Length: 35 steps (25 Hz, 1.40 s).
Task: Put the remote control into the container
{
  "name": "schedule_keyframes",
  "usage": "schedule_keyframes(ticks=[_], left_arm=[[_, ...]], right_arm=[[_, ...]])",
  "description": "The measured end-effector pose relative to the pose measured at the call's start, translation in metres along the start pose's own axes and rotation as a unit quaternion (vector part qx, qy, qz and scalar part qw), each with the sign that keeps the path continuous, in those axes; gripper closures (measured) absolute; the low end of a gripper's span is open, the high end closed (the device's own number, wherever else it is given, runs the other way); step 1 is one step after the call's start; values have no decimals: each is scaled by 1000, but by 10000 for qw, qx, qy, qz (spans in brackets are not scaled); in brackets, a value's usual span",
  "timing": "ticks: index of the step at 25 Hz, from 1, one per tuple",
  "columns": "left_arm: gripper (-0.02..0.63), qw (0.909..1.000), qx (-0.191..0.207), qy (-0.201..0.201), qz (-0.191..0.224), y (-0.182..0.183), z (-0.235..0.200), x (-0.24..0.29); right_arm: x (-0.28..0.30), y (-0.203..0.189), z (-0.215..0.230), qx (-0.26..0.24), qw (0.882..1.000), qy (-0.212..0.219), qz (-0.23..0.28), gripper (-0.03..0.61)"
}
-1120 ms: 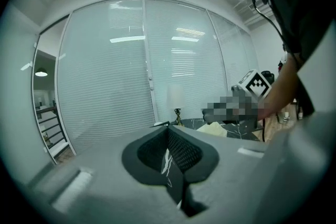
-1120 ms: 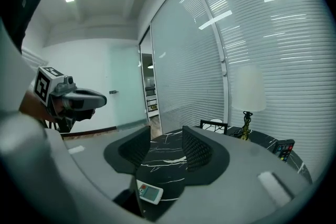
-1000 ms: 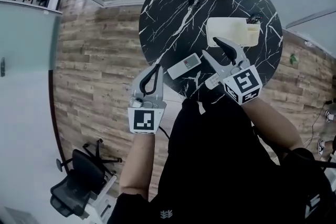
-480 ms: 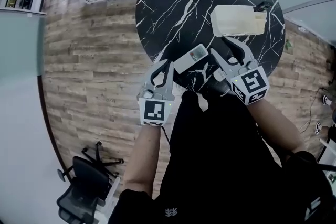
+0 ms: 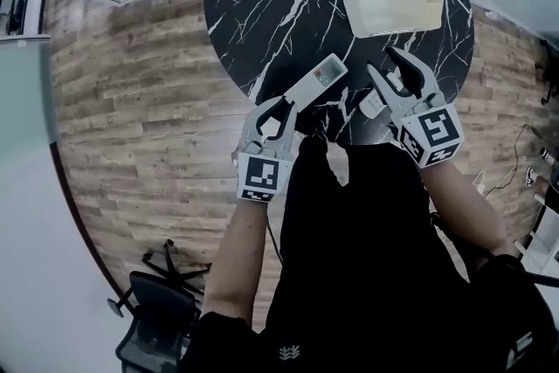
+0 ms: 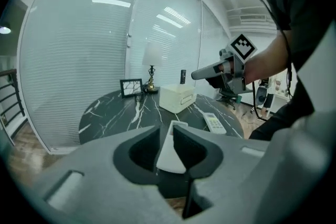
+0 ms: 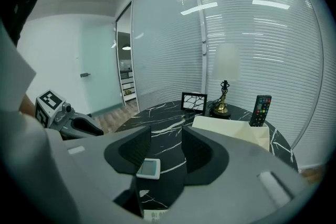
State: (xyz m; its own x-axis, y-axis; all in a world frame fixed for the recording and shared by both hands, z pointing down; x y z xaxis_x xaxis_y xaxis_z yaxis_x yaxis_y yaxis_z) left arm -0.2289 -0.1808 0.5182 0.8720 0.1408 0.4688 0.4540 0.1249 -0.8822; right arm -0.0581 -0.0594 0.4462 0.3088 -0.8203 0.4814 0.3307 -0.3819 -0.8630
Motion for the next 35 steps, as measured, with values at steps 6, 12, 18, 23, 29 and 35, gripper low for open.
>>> schedule_keyframes(ticks=[6, 12, 18, 23, 29, 35], left_arm=[[325, 9964, 26, -654, -539, -33, 16, 30], [252, 9918, 263, -865, -901, -48, 21, 53], [252, 9861, 306, -1117, -1191, -64, 27, 63], [253, 9847, 206, -1104, -1332, -72, 29, 70], [273, 9790, 471, -957, -1740, -73, 27, 74], [319, 9741, 119, -988, -2028, -69, 21, 76]], right_arm=[[3, -26, 3, 103, 9995, -206, -194, 393], [7, -38, 0, 129, 9992, -225, -292, 393], [14, -36, 3, 122, 9992, -251, -288, 393], [19, -42, 5, 108, 9991, -237, -346, 393], [15, -43, 5, 98, 9988, -217, -439, 393], [18, -48, -5, 230, 9985, -32, -490, 393]])
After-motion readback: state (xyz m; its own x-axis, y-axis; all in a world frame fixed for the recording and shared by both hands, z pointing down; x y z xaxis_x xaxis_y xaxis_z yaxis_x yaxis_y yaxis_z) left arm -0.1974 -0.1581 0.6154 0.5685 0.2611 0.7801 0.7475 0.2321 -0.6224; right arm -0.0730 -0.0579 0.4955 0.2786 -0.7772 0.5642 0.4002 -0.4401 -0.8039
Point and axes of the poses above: the fingertips, and each gripper's own axes: x forward along the fingers, z to its right, y out of its top, the point moved 4 cm from there along -x, backward along the fingers, and after that the axes turned 7 degrees about x, right-handed, at the moved point
